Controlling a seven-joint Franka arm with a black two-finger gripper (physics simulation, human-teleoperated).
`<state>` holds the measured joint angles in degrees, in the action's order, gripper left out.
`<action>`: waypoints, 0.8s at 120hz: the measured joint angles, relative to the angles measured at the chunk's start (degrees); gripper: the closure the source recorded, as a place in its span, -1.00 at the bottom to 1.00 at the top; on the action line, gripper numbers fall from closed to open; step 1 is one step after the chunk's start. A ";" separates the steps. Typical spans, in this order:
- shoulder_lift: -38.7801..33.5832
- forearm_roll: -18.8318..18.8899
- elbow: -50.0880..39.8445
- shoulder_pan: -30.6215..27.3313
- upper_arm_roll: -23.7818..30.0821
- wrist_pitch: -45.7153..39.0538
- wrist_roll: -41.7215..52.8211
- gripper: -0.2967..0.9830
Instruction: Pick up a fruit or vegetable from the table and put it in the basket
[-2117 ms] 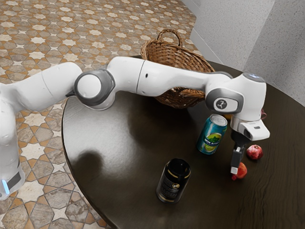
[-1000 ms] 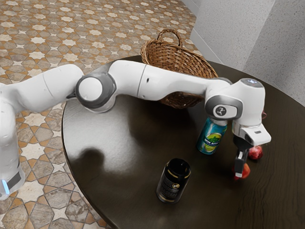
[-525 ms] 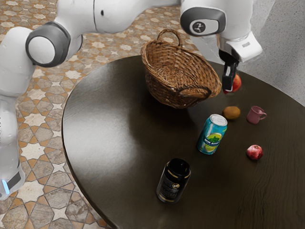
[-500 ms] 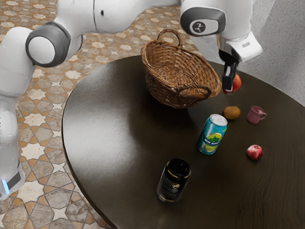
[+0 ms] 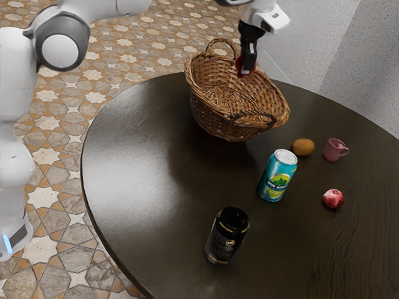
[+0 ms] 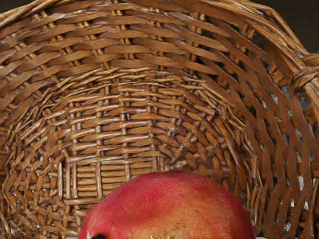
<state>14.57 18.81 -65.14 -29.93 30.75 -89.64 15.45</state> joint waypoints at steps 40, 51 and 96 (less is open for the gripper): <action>2.28 -0.82 0.00 -5.03 0.30 0.67 0.12 -0.05; 2.40 -1.44 -0.01 -5.08 0.02 0.80 0.14 -0.28; -0.19 -5.07 -2.22 31.44 -26.73 1.64 -3.08 -0.52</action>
<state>14.38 13.74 -67.36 1.51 4.02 -88.00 12.38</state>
